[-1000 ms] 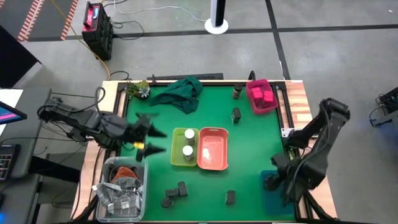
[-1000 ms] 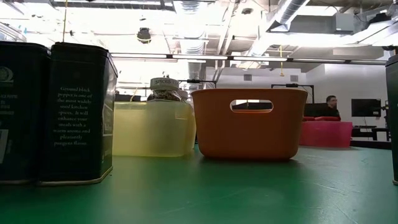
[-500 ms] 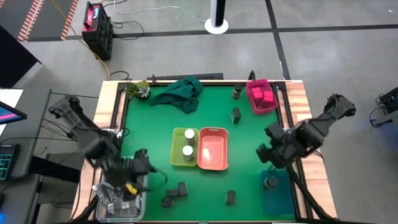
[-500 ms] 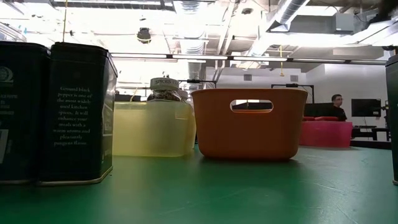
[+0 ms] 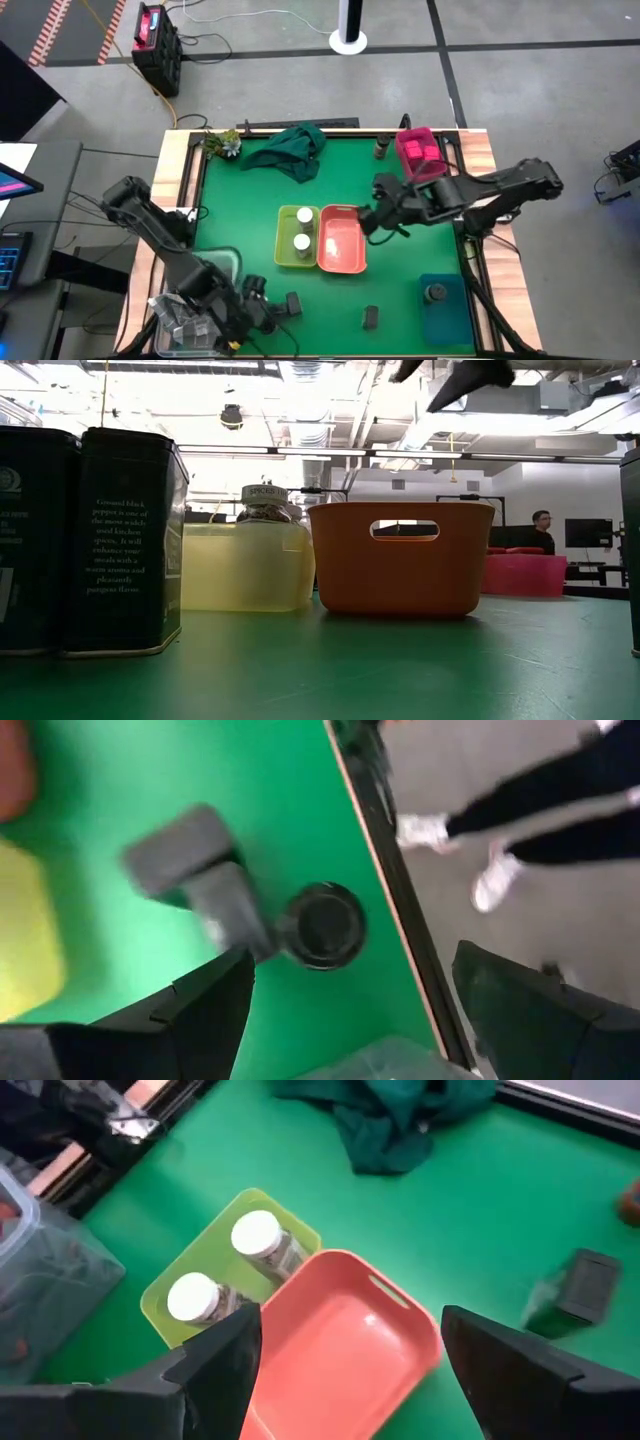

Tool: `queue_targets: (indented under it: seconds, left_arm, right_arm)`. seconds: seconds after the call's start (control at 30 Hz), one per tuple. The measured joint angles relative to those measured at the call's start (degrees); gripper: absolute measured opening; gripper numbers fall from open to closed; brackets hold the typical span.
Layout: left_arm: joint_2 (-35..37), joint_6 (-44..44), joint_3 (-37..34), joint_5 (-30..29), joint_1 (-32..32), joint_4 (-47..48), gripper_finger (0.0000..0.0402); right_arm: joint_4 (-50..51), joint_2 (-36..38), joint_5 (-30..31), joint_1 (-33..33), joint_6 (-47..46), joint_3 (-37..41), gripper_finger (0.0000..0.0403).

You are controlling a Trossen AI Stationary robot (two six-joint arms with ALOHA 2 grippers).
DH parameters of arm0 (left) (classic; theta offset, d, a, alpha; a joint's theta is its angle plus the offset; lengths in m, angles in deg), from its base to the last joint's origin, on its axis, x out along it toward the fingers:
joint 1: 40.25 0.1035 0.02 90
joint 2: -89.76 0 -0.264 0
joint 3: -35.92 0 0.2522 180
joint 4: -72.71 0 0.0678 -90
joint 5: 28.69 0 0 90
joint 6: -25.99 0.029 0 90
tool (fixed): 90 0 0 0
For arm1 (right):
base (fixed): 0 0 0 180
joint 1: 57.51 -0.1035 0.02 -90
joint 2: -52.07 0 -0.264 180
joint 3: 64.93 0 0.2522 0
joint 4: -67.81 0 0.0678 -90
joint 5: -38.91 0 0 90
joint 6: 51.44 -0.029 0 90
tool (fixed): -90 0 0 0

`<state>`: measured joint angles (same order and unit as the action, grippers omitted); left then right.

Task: Sort spices by type
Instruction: Put the bottom black seasoning bottle into the blue bin

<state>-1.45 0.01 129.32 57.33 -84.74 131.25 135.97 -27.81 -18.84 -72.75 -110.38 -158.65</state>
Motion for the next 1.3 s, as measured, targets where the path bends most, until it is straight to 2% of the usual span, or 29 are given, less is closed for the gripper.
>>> queue_targets:
  seconds: [0.2,0.37,0.6,0.8,0.97,1.1,1.3]
  left_arm:
    - [-3.6,1.2,1.1,0.4,-0.1,-2.5,0.0325]
    - [-4.8,4.6,1.0,-6.5,-0.4,-2.2,0.0325]
    - [-7.7,10.3,0.9,-7.6,-0.9,-6.5,0.0325]
    - [-9.4,11.8,0.7,-9.4,-1.9,-7.6,0.0324]
    - [-9.3,13.1,0.4,-9.8,-1.8,-6.6,0.0300]
    - [-9.4,11.2,-2.5,-8.6,-1.4,-8.2,0.0279]
    - [-9.3,11.2,-3.1,-8.0,-1.4,-8.5,0.0268]
  right_arm:
    - [-2.2,-3.4,-2.5,1.9,2.4,0.0,0.0333]
    - [-3.5,-3.9,-2.4,1.9,2.5,0.0,0.0333]
    - [-3.9,-3.3,-2.3,1.9,2.5,0.0,0.0333]
    - [-3.9,-3.2,-2.3,1.9,2.5,0.0,0.0333]
    - [-3.9,-3.2,-2.2,1.9,2.6,0.0,0.0333]
    - [-4.0,-3.2,-2.2,2.3,2.6,0.1,0.0333]
    - [-4.0,-3.2,-2.2,2.3,2.6,0.1,0.0333]
